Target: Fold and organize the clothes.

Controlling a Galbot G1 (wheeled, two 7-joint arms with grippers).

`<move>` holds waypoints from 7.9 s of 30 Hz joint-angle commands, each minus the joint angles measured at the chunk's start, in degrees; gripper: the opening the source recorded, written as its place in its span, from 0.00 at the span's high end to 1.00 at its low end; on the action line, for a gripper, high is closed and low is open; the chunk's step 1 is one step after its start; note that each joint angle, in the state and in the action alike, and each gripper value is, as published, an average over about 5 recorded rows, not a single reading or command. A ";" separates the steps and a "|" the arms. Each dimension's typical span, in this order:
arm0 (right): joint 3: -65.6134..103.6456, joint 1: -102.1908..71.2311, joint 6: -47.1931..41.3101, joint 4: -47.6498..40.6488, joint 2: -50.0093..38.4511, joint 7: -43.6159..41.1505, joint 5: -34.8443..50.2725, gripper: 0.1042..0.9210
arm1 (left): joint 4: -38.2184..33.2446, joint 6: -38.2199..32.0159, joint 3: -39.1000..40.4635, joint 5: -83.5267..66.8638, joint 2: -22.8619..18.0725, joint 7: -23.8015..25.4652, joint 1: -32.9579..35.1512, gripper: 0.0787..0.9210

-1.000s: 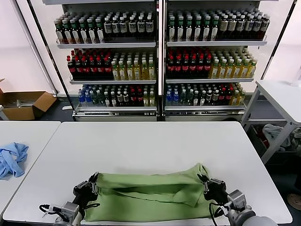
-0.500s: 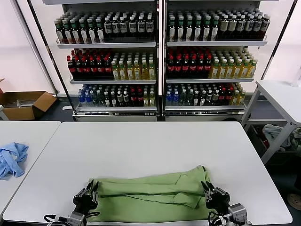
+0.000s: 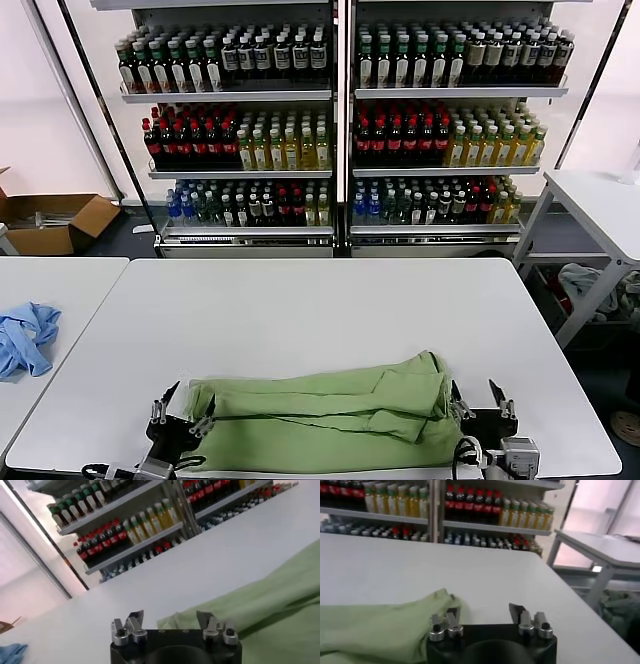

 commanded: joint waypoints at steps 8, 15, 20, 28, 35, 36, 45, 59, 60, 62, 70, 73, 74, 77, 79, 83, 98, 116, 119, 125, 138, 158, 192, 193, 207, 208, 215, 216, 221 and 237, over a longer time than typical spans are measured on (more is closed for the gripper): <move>19.74 -13.38 24.20 -2.61 -5.80 -31.15 12.61 0.12 | -4.90 -16.23 -1.75 -13.55 -5.16 2.70 7.50 0.12; 24.78 -18.41 24.67 -2.94 -3.29 -33.95 17.01 0.12 | -1.54 -20.04 -0.26 -14.13 -7.56 2.65 8.91 0.12; 25.35 -19.94 26.20 -4.37 -1.43 -35.17 16.64 0.12 | 0.52 -18.88 -0.62 -17.48 -8.60 2.67 5.60 0.12; 26.71 -21.19 28.18 -6.62 -0.10 -33.04 12.55 0.12 | 3.74 -16.42 -0.78 -19.63 -9.51 2.39 1.69 0.12; 28.63 -22.56 29.15 -7.18 0.43 -31.78 11.41 0.12 | 6.68 -17.28 -0.27 -20.82 -10.70 2.34 -0.11 0.12; 28.73 -22.57 29.18 -7.14 0.51 -31.56 11.35 0.12 | 6.89 -17.40 -0.22 -20.87 -10.78 2.35 -0.25 0.12; 26.40 -21.00 29.22 -6.41 2.43 -25.37 9.45 0.12 | 9.64 -17.86 0.91 -19.86 -11.92 2.22 -1.18 0.12; 24.97 -20.70 29.07 -3.61 2.92 -23.61 8.04 0.12 | 12.12 -18.35 2.89 -19.91 -13.04 2.96 -2.15 0.21; 24.91 -20.60 29.05 -3.40 2.94 -23.51 7.89 0.12 | 12.06 -18.32 3.24 -19.96 -13.05 3.14 -2.19 0.24; 24.85 -20.43 28.99 -2.93 2.95 -23.27 7.71 0.12 | 11.89 -18.37 3.93 -19.84 -13.08 3.49 -2.29 0.31; 24.61 -19.46 28.47 -1.56 2.90 -22.58 7.59 0.12 | 12.85 -20.37 6.59 -15.12 -14.03 3.11 -3.07 0.59; 24.10 -18.82 28.12 -1.29 2.85 -22.39 7.40 0.12 | 12.76 -20.82 6.45 -14.43 -14.06 2.89 -3.31 0.69; 23.95 -18.61 27.97 -1.17 2.84 -22.30 7.32 0.12 | 12.37 -20.85 6.15 -14.61 -14.02 2.78 -3.43 0.72; 23.66 -18.18 27.49 -0.60 2.77 -22.05 7.12 0.12 | 9.79 -20.44 4.04 -16.26 -13.07 2.32 -3.99 0.82; 23.64 -18.00 27.24 -0.15 2.69 -21.95 7.03 0.12 | 7.63 -19.71 1.93 -18.05 -11.89 1.91 -4.38 0.89; 23.57 -17.53 26.77 0.40 2.63 -21.80 6.93 0.12 | 5.01 -18.18 -4.05 -21.58 -9.41 0.97 -4.59 0.96; 21.38 -14.47 25.55 0.75 1.93 -21.33 6.40 0.12 | 7.03 -11.54 -35.67 -28.73 -6.97 -1.92 -2.21 0.96; 19.84 -13.62 24.77 1.00 2.67 -20.89 5.04 0.12 | -3.53 -13.19 4.86 -7.67 -13.20 -0.40 -7.08 0.96; 19.43 -13.46 24.78 0.95 2.79 -20.93 4.75 0.12 | 0.55 -14.04 8.43 -6.44 -13.66 0.40 -8.82 0.96; 19.26 -12.90 24.56 0.70 2.63 -20.85 4.86 0.12 | 5.29 -15.34 11.78 -3.67 -15.23 0.86 -11.32 0.96; 18.95 -12.79 24.56 0.93 2.69 -20.90 4.69 0.12 | 9.33 -14.15 15.00 -2.69 -16.17 1.28 -14.24 0.96; 18.61 -12.76 24.95 0.50 2.93 -20.74 4.40 0.12 | 12.71 -12.10 23.74 6.83 -17.01 1.82 -18.86 0.79; 18.70 -12.57 24.82 0.91 2.55 -20.68 3.48 0.12 | 10.18 -9.24 -10.63 -18.07 -6.73 1.76 -6.92 0.12; 18.80 -12.78 24.83 1.01 2.53 -20.74 3.41 0.12 | 10.56 -9.24 -10.74 -18.44 -7.09 2.01 -6.30 0.12; 18.34 -13.51 25.46 1.22 2.94 -20.86 2.62 0.12 | 9.47 -6.10 -10.58 -22.52 -7.96 2.99 -3.75 0.12; 18.28 -13.47 25.52 1.17 2.95 -20.86 2.59 0.12 | 9.54 -6.12 -10.43 -22.60 -7.99 3.17 -3.74 0.12; 18.38 -13.43 25.83 1.12 2.97 -20.87 2.33 0.12 | 11.20 -5.84 -8.57 -24.11 -8.87 5.86 -3.91 0.12; 18.50 -13.50 25.88 1.10 2.93 -20.87 2.36 0.12 | 11.31 -5.85 -8.36 -24.27 -8.96 6.35 -3.74 0.12; 18.51 -13.42 25.96 0.97 2.91 -20.86 2.38 0.12 | 12.99 -6.38 -7.78 -24.94 -9.07 9.64 -3.91 0.12; 18.22 -13.27 26.17 0.80 3.01 -20.91 2.34 0.12 | 16.50 -10.05 -7.05 -26.73 -8.79 18.70 -6.13 0.31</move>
